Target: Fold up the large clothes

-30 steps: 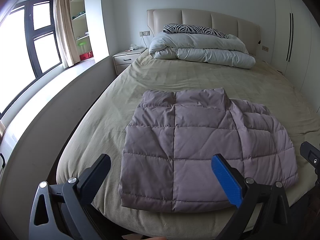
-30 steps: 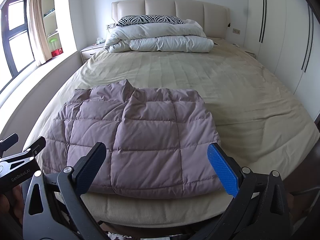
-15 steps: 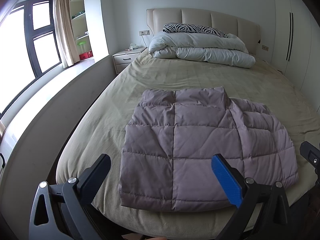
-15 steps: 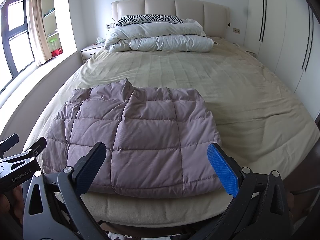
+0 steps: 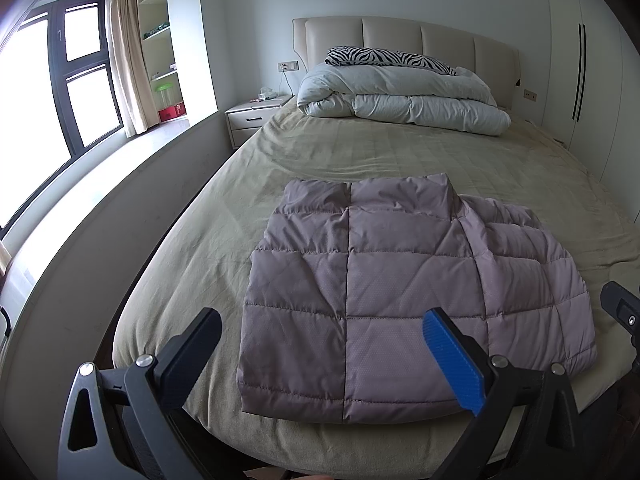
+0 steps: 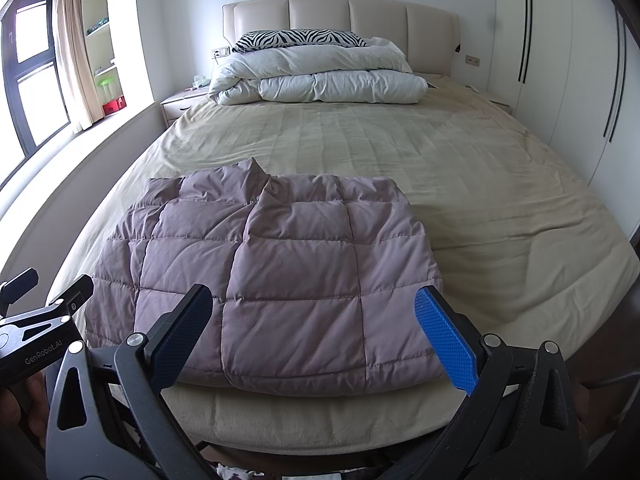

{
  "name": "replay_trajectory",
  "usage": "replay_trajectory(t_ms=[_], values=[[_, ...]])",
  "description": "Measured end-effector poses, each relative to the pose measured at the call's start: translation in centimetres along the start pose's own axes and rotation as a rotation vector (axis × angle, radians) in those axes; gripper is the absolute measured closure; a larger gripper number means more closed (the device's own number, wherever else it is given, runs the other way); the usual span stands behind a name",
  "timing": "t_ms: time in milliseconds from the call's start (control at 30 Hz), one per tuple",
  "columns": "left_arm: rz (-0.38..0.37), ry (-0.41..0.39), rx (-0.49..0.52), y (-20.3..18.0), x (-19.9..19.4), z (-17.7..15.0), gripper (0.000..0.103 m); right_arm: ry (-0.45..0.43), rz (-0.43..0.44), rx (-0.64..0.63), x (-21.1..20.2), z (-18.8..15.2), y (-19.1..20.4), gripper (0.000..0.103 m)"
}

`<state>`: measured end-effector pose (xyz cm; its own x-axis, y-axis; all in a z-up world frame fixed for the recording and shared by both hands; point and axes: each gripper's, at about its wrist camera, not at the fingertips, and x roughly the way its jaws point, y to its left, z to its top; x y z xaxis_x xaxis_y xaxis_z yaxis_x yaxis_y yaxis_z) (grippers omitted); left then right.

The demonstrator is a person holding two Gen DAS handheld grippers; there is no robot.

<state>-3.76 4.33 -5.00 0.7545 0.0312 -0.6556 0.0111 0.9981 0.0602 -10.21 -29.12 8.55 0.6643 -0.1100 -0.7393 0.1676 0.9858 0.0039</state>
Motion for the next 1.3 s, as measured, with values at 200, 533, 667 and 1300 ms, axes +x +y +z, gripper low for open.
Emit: replay_trajectory(t_ms=[200,533,667,1300], values=[[0.001,0.000,0.001,-0.02,-0.04,0.02,0.000,0.000,0.000,0.000,0.00,-0.01,0.02,0.000],[0.001,0.001,0.001,-0.01,-0.08,0.07,0.000,0.001,0.000,0.001,0.01,-0.02,0.06,0.000],[0.000,0.001,0.001,-0.05,-0.04,0.03,0.000,0.003,0.001,0.000,0.08,-0.11,0.11,0.000],[0.000,0.003,0.001,-0.06,-0.11,0.04,0.000,0.009,0.003,-0.003,0.32,-0.49,0.27,0.000]])
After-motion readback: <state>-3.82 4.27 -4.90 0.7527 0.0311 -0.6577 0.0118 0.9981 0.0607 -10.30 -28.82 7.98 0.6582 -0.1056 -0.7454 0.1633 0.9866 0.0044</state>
